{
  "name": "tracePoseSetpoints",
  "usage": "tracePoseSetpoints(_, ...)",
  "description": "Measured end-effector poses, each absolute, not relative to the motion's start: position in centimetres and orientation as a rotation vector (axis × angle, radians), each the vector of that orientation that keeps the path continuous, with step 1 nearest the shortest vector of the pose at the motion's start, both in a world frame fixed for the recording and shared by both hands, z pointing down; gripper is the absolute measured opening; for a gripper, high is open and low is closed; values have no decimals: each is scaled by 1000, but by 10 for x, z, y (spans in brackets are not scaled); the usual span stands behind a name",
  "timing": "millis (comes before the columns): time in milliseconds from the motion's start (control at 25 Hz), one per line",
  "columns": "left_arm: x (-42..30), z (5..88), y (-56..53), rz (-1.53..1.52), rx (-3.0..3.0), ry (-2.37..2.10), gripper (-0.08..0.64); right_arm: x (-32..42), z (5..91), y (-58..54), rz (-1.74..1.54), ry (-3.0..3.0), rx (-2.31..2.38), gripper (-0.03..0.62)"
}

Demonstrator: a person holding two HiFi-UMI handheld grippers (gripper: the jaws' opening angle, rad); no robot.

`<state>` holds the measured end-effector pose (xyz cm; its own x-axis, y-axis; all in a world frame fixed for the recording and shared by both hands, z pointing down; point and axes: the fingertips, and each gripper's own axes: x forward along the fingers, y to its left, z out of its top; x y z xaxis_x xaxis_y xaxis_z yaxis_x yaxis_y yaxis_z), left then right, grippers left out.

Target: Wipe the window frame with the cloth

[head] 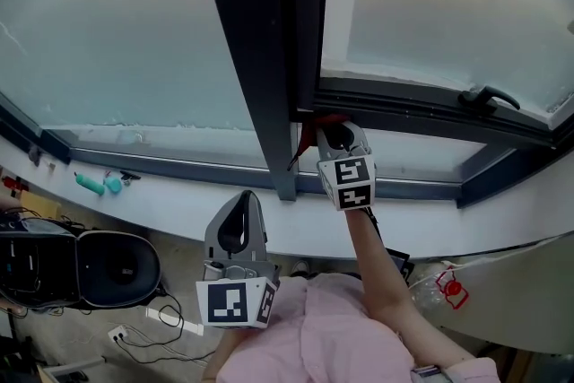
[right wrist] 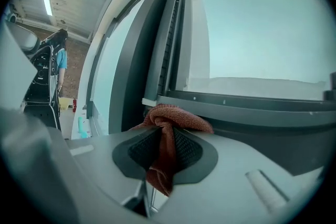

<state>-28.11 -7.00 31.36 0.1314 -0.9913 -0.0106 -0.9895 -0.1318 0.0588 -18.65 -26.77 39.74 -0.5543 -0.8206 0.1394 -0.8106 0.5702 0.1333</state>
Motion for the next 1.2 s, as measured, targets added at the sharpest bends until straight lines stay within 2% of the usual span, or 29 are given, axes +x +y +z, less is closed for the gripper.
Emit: tracePoseSetpoints(1200,-178,315,-106,-72,2513,-1807,-3,10,399,-276,2,-2381,1767,69)
